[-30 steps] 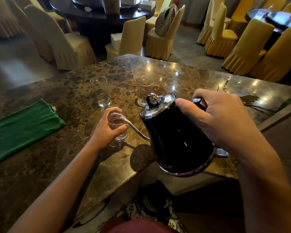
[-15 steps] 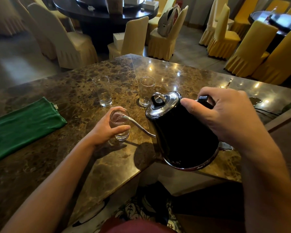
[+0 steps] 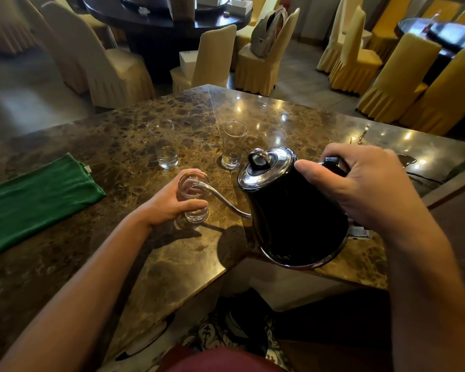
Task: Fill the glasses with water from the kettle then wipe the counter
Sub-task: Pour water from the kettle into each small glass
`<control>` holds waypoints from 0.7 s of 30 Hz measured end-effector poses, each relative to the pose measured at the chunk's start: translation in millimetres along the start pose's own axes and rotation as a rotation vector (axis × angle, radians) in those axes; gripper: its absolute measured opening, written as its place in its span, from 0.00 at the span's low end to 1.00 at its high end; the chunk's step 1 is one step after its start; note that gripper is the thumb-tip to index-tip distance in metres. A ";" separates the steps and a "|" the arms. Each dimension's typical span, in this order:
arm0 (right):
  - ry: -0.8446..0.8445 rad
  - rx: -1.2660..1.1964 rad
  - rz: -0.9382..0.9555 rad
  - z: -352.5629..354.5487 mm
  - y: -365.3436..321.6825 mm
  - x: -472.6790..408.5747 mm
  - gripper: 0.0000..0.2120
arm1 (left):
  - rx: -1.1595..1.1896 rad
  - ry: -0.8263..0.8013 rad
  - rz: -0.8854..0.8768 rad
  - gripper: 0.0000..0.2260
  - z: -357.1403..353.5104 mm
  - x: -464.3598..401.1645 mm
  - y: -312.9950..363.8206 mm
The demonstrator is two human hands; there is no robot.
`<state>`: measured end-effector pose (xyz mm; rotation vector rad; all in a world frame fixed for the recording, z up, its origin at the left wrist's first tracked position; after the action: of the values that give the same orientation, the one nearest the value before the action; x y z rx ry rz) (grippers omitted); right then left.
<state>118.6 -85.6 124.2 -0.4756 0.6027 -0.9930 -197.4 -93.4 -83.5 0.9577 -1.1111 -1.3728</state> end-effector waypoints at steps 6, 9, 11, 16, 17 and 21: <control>-0.007 0.002 0.007 -1.4 -0.4 0.3 0.21 | 0.013 -0.019 0.002 0.39 0.1 -1.4 2.0; -0.027 0.002 0.015 -1.2 -1.3 -1.3 0.21 | 0.022 -0.048 -0.002 0.40 0.5 -2.5 2.8; -0.041 0.022 0.019 -0.9 -1.9 -4.2 0.21 | 0.015 -0.075 -0.004 0.40 1.4 -3.3 3.4; -0.094 0.039 0.017 3.0 -4.0 -20.8 0.18 | -0.019 -0.134 0.013 0.40 6.9 -6.1 3.9; -0.104 0.045 0.015 4.1 -3.5 -25.1 0.18 | -0.024 -0.136 0.012 0.41 7.6 -6.3 4.3; -0.140 0.074 0.033 7.5 -3.3 -38.2 0.19 | -0.035 -0.143 0.020 0.31 7.9 -7.7 4.0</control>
<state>105.9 -52.9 141.4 -0.4641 0.4459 -0.9393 -203.2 -84.9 -78.0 0.8317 -1.1961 -1.4579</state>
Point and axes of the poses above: each hand's wrist, its own x-axis away from the middle knuckle, its own z-axis out of the back of the hand, y = z × x, the point moved 4 cm from there along -x, towards the middle knuckle, and after that the axes turned 5 degrees about -x, right-handed, at the moved point
